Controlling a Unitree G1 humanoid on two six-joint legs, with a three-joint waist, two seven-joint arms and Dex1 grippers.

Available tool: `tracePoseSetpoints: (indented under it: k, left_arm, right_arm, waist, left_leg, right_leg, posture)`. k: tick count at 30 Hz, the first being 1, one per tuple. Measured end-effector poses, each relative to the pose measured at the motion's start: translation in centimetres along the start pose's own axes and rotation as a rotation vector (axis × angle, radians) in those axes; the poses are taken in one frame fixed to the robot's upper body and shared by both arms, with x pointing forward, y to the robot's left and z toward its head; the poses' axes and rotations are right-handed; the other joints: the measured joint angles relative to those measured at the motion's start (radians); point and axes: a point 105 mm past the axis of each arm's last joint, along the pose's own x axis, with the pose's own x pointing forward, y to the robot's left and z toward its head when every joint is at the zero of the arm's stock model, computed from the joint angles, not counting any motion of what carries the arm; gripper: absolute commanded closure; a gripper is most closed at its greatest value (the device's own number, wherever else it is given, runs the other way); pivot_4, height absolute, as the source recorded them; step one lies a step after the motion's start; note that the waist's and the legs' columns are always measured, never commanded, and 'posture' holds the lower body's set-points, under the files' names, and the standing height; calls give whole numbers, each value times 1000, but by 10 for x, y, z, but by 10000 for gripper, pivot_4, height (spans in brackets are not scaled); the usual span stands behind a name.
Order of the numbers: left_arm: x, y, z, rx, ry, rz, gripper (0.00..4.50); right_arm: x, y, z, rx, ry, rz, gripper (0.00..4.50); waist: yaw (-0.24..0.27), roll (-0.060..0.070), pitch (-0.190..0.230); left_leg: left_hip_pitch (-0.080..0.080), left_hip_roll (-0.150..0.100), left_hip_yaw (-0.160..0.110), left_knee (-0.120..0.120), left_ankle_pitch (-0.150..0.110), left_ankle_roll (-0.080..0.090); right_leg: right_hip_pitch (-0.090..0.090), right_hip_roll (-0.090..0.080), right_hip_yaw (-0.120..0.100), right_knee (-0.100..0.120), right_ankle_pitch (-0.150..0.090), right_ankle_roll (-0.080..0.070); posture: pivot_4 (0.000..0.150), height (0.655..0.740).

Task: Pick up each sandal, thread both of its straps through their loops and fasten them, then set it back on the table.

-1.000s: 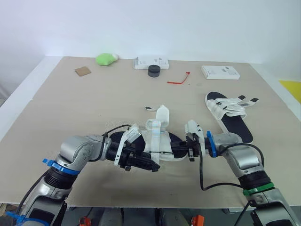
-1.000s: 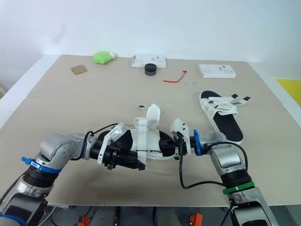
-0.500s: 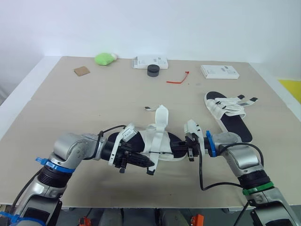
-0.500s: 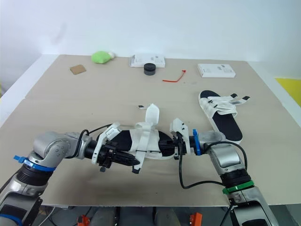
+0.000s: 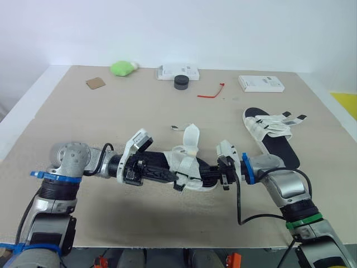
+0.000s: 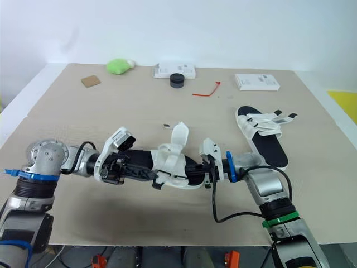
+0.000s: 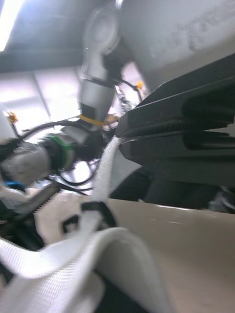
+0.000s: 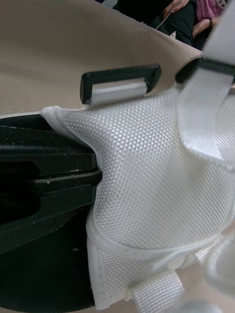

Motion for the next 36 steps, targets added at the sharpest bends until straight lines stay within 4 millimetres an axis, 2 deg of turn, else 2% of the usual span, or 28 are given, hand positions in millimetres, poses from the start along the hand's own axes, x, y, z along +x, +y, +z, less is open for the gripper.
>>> tracePoseSetpoints:
  k: [4, 10, 15, 20, 33, 36]
  left_arm:
    - [5, 1, -14, 64, 65, 62, 44414]
    - [9, 14, -32, 97, 159, 136, 44414]
    - [2, 39, -46, 151, 221, 239, 44414]
    - [7, 44, -44, 213, 206, 241, 44414]
    - [8, 41, -45, 214, 201, 244, 44414]
    - [2, 42, -46, 264, 206, 280, 44414]
  right_arm:
    - [-1, 0, -4, 14, 5, -3, 45000]
    - [-3, -2, -7, 27, 13, -18, 45000]
    - [-3, -3, -7, 29, 15, -23, 45000]
    - [-6, -5, -9, 37, 23, -41, 45000]
    - [-6, -5, -9, 35, 24, -40, 45000]
    - [-6, -5, -8, 33, 24, -39, 45000]
  waist:
    - [0, 0, 0]
    - [2, 0, 0]
    - [4, 1, 0]
    - [6, 1, -1]
    - [6, 1, -1]
    - [6, 2, -1]
  left_leg:
    - [0, 0, 0, 0, 0, 0]
    - [1, 0, 0, 4, 0, 0]
    - [1, 0, 1, 5, 0, 0]
    - [4, -1, 1, 7, 0, 1]
    - [3, -1, 2, 7, 1, 1]
    - [3, -1, 2, 7, 1, 1]
  right_leg:
    - [0, 0, 0, 0, 0, 0]
    - [1, 0, 1, 0, 0, -4]
    - [1, -1, 2, 0, 1, -4]
    - [1, -1, 3, 0, 1, -4]
    - [1, 0, 5, 0, 1, -4]
    - [1, 0, 5, 0, 1, -4]
  posture:
    - [1500, 7400]
    - [1500, 7400]
    - [1500, 7400]
    - [1500, 7400]
    - [1500, 7400]
    - [1500, 7400]
